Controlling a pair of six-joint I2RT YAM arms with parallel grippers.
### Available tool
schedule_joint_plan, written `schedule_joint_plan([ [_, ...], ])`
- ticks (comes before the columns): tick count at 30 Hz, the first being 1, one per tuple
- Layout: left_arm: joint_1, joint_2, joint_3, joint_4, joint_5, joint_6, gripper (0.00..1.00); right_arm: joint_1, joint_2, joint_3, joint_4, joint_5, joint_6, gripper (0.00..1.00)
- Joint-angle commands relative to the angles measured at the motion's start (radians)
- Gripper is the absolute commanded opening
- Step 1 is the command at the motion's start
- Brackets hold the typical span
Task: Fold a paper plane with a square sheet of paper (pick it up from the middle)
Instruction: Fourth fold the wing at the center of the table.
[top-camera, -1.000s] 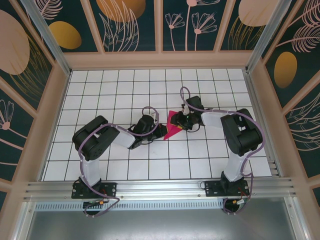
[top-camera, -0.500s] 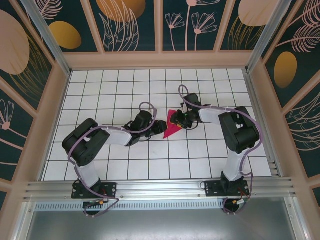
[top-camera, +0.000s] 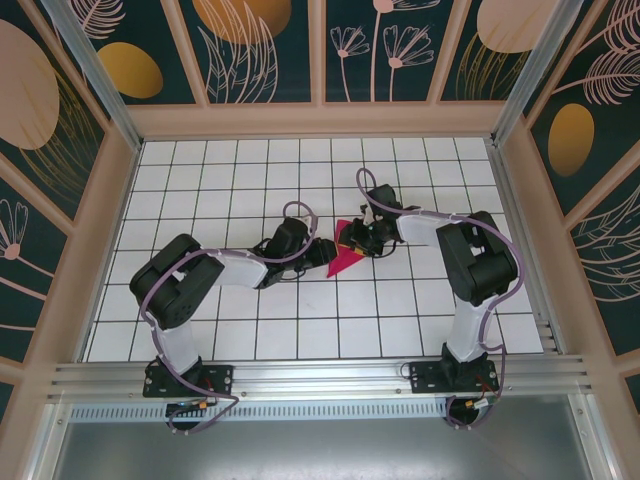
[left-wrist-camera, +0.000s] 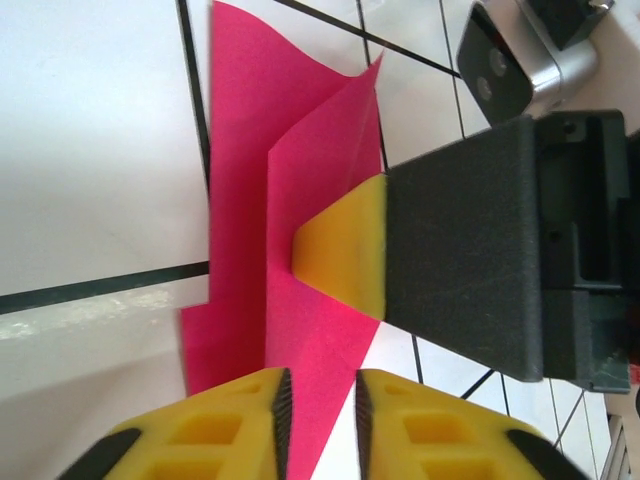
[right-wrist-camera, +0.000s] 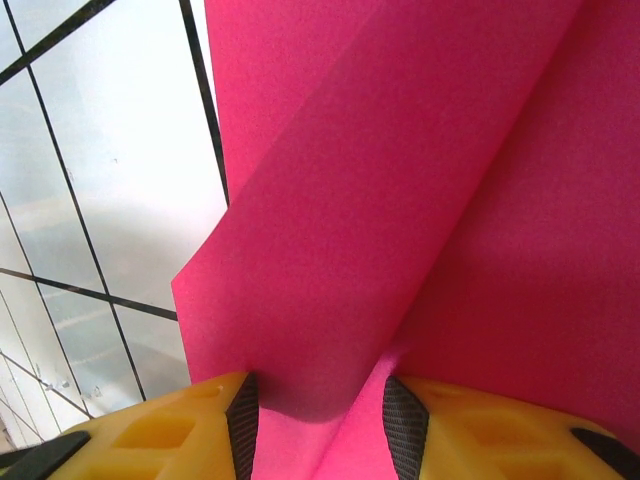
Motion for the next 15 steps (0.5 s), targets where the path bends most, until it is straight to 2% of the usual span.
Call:
schedule_joint_plan([
  [1,0.015,0.024,0.018,-0.019,-0.006,0.017,0.32,-0.011,0.116,-0.079,-0.066,0.157,-0.014,0.44],
  [5,0.017,0.075,0.045,0.013,0.071,0.018,0.32,-0.014,0.113,-0.080,-0.054,0.133,-0.014,0.43],
  [11,0.021,0.121,0.068,0.032,0.112,0.012,0.34,-0.017,0.095,-0.083,-0.044,0.111,-0.014,0.42],
  [15,0.024,0.138,0.074,0.073,0.150,0.006,0.31,-0.019,0.084,-0.086,-0.038,0.101,-0.016,0.42],
])
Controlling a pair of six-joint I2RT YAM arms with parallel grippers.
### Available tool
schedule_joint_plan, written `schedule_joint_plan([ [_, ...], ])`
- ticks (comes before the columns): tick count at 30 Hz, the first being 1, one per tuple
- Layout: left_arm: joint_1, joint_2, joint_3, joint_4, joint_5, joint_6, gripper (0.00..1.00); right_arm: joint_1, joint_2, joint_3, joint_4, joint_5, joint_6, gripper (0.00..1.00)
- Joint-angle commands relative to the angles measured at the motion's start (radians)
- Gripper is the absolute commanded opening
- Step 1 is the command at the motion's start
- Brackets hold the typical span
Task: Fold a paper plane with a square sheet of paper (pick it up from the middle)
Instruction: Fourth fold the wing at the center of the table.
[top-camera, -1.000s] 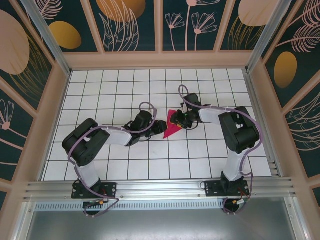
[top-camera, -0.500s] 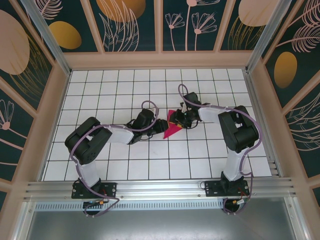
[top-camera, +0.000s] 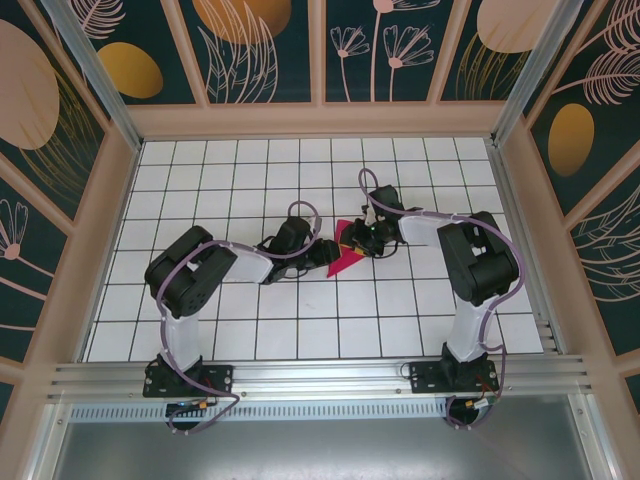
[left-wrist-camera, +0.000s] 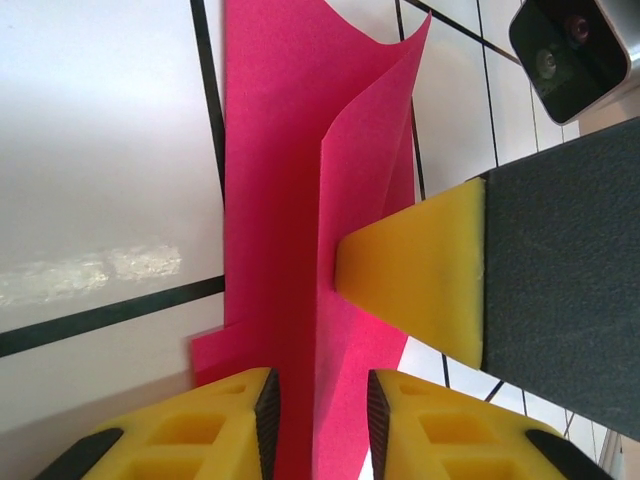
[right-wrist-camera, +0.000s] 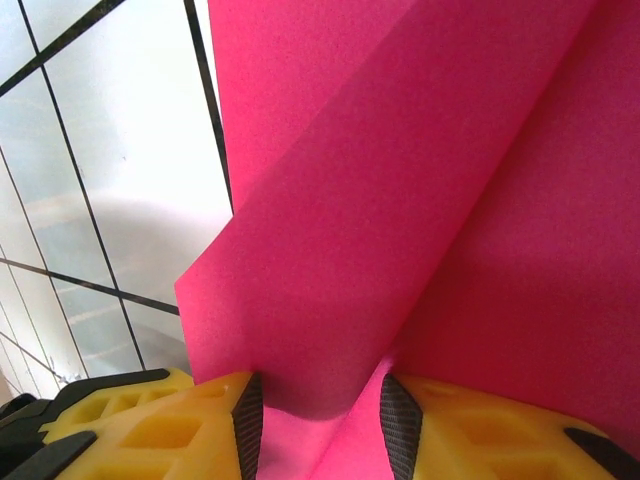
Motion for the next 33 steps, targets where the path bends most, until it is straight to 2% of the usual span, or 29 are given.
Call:
schedule_joint_plan([
  [1,0.005,0.038,0.028,0.045,0.064,0.008,0.31,-0.006,0.091,-0.066,-0.065,0.132,-0.015,0.42],
  [14,0.006,0.087,0.081,0.024,0.123,0.061,0.12,-0.008,0.079,-0.072,-0.059,0.111,-0.016,0.41],
  [18,0.011,0.080,0.080,-0.004,0.103,0.073,0.13,-0.008,0.077,-0.075,-0.062,0.115,-0.015,0.41],
  [26,0.022,-0.036,0.036,-0.040,0.095,0.088,0.27,-0.008,0.092,-0.074,-0.082,0.153,-0.015,0.41],
  [30,0.023,-0.094,-0.010,-0.056,0.048,0.081,0.27,-0.009,0.096,-0.074,-0.085,0.158,-0.012,0.41],
  [33,0.024,-0.111,-0.032,-0.042,0.030,0.066,0.23,-0.008,0.099,-0.070,-0.091,0.162,-0.012,0.41],
])
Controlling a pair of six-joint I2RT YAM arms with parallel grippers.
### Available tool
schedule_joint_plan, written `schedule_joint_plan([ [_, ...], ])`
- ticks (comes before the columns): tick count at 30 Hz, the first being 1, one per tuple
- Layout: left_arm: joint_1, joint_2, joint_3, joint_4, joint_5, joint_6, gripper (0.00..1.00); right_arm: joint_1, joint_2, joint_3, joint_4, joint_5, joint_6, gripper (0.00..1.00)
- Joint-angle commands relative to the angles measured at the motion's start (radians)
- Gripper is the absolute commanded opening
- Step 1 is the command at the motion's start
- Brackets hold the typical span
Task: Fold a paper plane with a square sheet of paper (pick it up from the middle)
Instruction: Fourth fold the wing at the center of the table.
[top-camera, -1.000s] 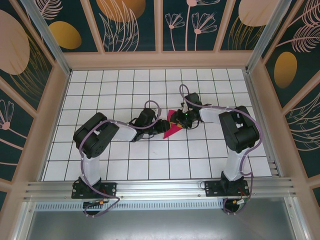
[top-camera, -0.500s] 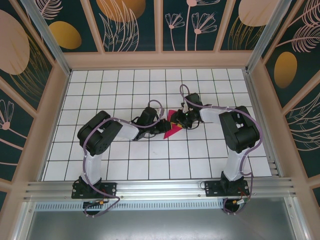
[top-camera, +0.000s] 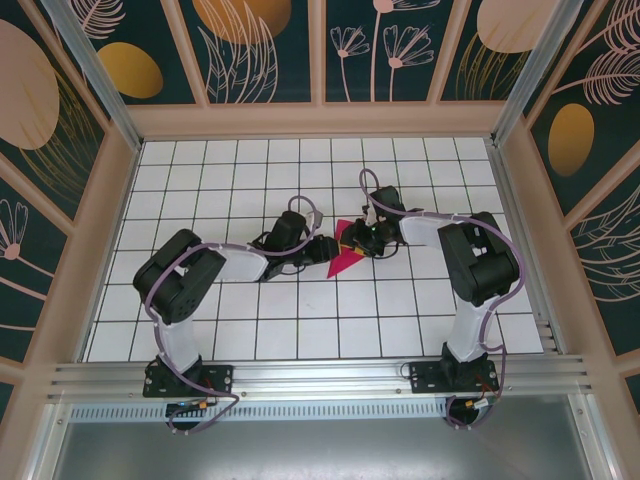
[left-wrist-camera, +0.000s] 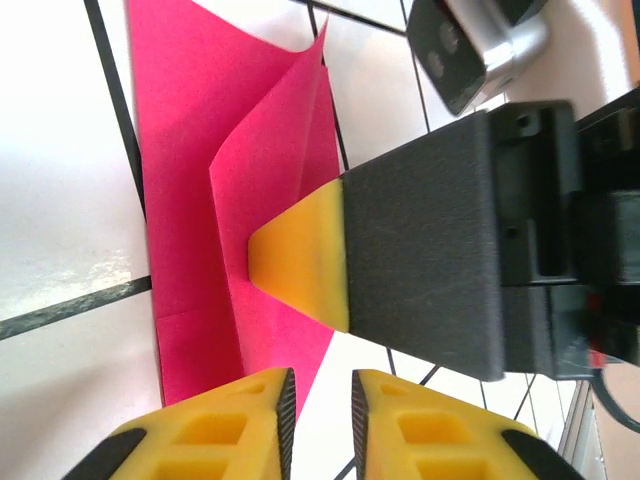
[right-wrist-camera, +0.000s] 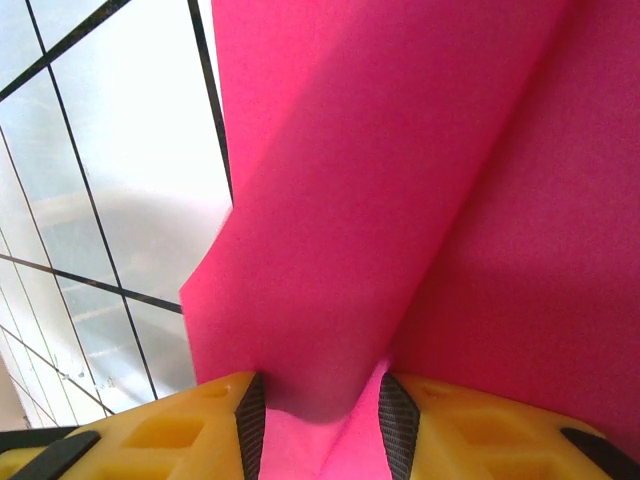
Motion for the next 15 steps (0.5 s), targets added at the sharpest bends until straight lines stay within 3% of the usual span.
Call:
schedule_joint_plan([
  [1,0.005,-0.030,-0.034,0.016,-0.027,-0.010,0.21,-0.005,0.104,-0.057,-0.110,0.172,-0.009,0.41],
  [8,0.005,0.015,-0.031,0.125,0.057,-0.059,0.14,-0.003,0.115,-0.051,-0.120,0.177,-0.007,0.40],
  [15,0.003,0.060,-0.003,0.107,0.089,-0.059,0.12,-0.003,0.123,-0.044,-0.129,0.176,-0.004,0.41],
])
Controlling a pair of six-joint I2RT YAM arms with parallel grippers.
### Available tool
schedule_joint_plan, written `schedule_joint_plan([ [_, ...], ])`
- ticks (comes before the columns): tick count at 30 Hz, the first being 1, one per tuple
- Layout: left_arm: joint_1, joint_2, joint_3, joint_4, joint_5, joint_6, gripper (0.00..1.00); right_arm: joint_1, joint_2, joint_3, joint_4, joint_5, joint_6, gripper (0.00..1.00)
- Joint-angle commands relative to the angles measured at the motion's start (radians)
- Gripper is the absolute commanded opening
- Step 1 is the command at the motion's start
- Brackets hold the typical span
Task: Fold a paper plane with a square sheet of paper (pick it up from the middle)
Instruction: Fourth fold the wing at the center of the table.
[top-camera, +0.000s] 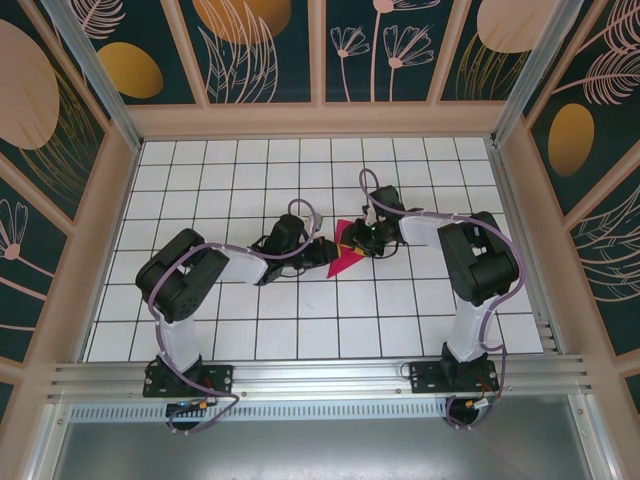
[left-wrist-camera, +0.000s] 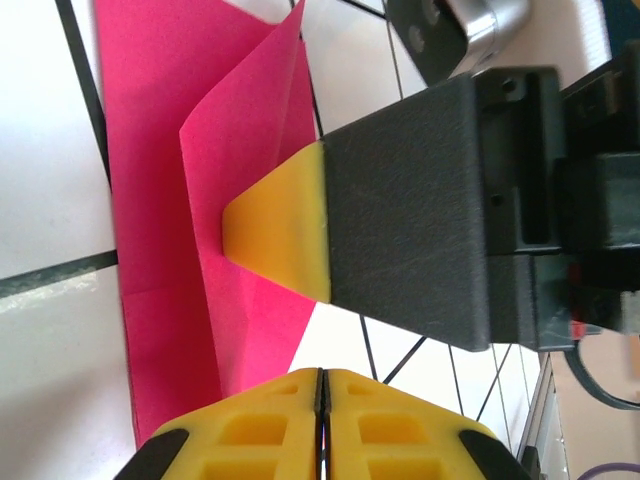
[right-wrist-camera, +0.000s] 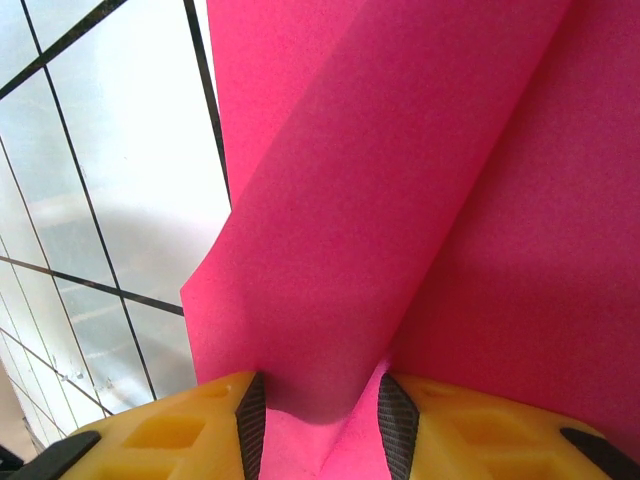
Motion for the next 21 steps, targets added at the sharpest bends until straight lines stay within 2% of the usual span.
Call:
schedule_joint_plan([
  [1,0.003,0.035,0.029,0.004,0.024,-0.004,0.12,-0.003,0.119,-0.049,-0.123,0.175,-0.004,0.41],
  [13,0.002,0.056,0.056,-0.123,-0.090,0.019,0.07,-0.005,0.109,-0.063,-0.108,0.165,-0.007,0.41],
  [21,0.003,0.067,0.063,-0.126,-0.086,0.017,0.07,-0.006,0.110,-0.064,-0.113,0.173,-0.008,0.39],
])
